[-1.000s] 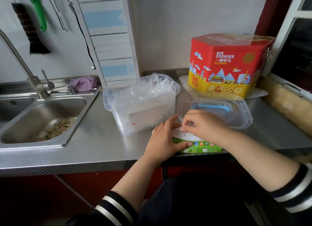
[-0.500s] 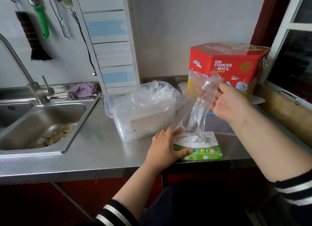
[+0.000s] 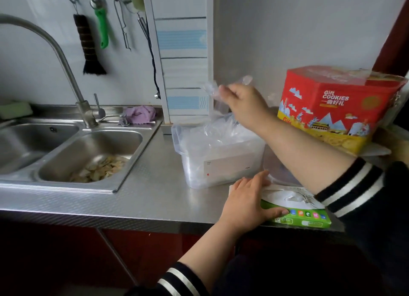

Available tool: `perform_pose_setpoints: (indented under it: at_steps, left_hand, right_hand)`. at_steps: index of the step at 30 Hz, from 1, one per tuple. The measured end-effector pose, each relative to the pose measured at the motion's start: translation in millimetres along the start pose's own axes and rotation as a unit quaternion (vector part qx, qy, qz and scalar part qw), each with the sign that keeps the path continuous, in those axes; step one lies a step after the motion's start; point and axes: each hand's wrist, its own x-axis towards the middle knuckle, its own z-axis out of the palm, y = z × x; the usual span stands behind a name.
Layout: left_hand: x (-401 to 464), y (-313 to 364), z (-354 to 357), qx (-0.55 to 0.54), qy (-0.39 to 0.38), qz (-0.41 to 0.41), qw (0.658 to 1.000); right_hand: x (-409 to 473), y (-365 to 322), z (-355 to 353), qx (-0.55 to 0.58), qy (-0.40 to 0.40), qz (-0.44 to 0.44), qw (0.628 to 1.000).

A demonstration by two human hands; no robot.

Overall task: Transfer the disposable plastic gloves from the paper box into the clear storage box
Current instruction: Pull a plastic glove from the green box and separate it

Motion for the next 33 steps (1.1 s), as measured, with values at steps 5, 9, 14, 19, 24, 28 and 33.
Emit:
perform_pose_setpoints:
  at_steps: [5,9,14,19,24,28,33]
  left_hand:
    - [-0.8,1.5,-2.7,-0.012,-0.013,-0.009,1.0]
    - [-2.6,2.2,-3.1,-0.02,-0.008,-0.011,1.0]
    - [-0.5,-0.7,-3.5,-0.016,-0.009,-0.006,1.0]
    - [-1.5,-0.8,-3.5,-0.021,0.004,-0.002,1.0]
    - [-0.1,-3.4,-3.5,-0.023,0.019,-0.003,1.0]
    - [1.2,-5.5,-0.2,-0.028,0.027,-0.005,0.999]
    - [2.3,-4.0,1.9,-0.035,0.034,0.0,0.999]
  right_hand:
    - [0.1,5.3,49.8,-0.167,-0.332,0.094,0.923]
    - [2.4,9.4,57.0,-0.193,-0.411,0.155,0.877]
    - [10.0,12.1,38.9,0.078,-0.257,0.237,0.934]
    - [10.8,25.3,17.9,0.44,-0.051,0.306,0.843]
    - [-37.1,31.8,-30.5,0.485,-0.077,0.253,0.834]
    - [-100.0,56.5,-53.7,0.174,-0.192,0.21,0.943]
    - [-147.5,91.0,-52.0,-0.182,-0.287,0.188,0.922]
